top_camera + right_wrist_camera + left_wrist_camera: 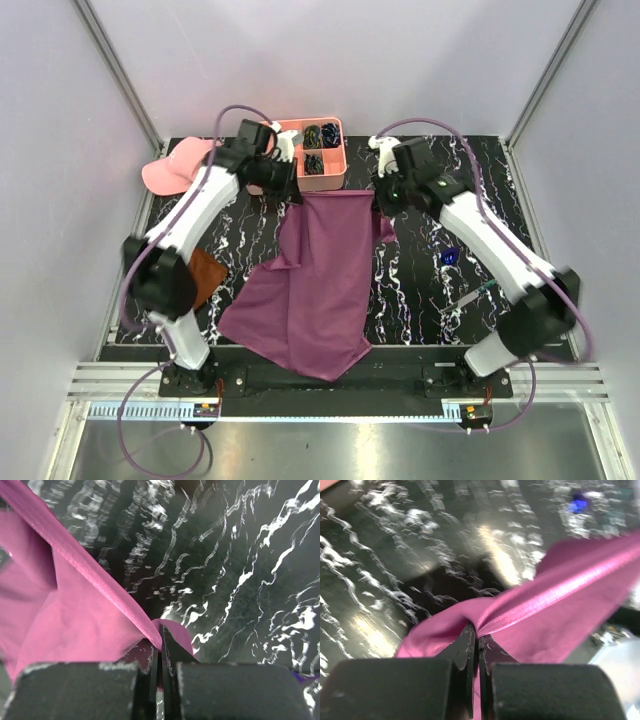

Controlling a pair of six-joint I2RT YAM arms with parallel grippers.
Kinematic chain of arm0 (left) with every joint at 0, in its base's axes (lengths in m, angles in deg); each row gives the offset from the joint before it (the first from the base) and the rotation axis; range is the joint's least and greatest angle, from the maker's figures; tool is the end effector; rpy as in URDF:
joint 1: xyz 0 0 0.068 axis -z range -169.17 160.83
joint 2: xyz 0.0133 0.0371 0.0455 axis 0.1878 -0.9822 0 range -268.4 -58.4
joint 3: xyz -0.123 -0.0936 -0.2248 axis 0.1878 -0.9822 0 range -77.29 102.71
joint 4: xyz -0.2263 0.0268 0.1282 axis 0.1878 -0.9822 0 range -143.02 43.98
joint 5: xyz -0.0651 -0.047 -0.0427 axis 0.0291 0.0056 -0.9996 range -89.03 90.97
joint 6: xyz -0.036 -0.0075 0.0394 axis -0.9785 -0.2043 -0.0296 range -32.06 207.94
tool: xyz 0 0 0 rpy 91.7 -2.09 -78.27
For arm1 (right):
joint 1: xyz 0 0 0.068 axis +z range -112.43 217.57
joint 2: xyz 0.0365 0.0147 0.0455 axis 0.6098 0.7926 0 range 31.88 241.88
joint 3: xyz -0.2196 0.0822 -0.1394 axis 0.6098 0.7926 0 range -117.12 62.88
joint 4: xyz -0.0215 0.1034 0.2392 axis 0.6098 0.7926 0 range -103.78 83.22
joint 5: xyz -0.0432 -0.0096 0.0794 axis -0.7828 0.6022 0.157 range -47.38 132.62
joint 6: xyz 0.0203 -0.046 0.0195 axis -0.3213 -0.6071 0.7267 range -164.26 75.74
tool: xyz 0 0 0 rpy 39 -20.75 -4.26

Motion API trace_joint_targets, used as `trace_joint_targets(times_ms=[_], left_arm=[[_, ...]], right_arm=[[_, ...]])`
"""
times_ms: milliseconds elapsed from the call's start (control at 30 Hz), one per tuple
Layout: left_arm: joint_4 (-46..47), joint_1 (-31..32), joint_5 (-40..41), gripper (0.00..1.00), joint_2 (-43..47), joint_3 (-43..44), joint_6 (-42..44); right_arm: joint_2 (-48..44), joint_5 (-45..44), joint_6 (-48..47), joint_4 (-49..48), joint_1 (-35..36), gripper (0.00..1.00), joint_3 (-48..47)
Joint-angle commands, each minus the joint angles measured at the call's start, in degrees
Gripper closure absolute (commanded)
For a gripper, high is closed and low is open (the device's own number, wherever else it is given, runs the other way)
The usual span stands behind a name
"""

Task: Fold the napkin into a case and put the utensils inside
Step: Flatten out the crumpled napkin at the center of the board.

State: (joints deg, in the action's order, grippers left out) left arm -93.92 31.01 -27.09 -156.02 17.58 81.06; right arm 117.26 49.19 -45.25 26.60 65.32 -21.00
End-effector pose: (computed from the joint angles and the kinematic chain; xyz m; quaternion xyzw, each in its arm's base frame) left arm 0.3411 -0.1432 0.3418 0.1869 0.8979 -0.2984 0.2641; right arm 0.2871 0.1557 0.3571 -0.2488 0.8774 0.1451 0.3838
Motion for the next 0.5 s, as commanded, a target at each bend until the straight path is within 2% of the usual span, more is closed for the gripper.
trace_joint_targets(times_ms=[0, 133, 167, 233, 267, 300, 333, 367, 400, 467], left_arm=[[-0.6, -3.3, 20.4, 1.00, -12.3, 11.2, 3.0], [3.0, -3.5, 35.7, 1.00, -19.2, 16.0, 1.6], [3.3, -3.5, 38.1, 1.00, -20.1, 17.2, 0.7], [3.4, -3.6, 44.5, 0.79, -21.1, 19.6, -1.5], [3.4, -3.6, 47.2, 0.75, -20.9, 19.8, -2.1], [3.5, -3.6, 49.3, 0.67, -18.9, 19.2, -2.8], [3.6, -3.7, 53.4, 0.48, -17.4, 18.4, -3.1], [3.7, -3.7, 55.8, 0.33, -15.9, 17.3, -3.7], [3.9, -3.8, 57.7, 0.20, -11.8, 14.6, -5.2], [4.7, -4.0, 54.5, 0.18, -6.9, 10.8, -6.8]], right_arm=[[8.4, -2.6, -0.2, -3.0, -4.8, 1.00, -4.2], [22.5, -6.2, 0.6, -2.8, -5.5, 1.00, -14.1], [25.2, -8.0, 2.6, -2.2, -5.6, 0.98, -19.6], [33.0, -12.3, 4.5, 2.7, -5.6, 0.90, -26.6], [35.3, -14.4, 5.8, 4.9, -5.7, 0.81, -33.6], [37.4, -15.8, 6.7, 10.2, -5.7, 0.65, -36.8], [41.1, -17.3, 7.4, 13.6, -5.7, 0.43, -40.1], [42.4, -21.8, 9.8, 17.0, -5.7, 0.32, -45.7], [43.2, -24.9, 11.3, 22.8, -5.6, 0.23, -46.9], [41.1, -28.8, 14.9, 26.3, -5.7, 0.15, -43.8]])
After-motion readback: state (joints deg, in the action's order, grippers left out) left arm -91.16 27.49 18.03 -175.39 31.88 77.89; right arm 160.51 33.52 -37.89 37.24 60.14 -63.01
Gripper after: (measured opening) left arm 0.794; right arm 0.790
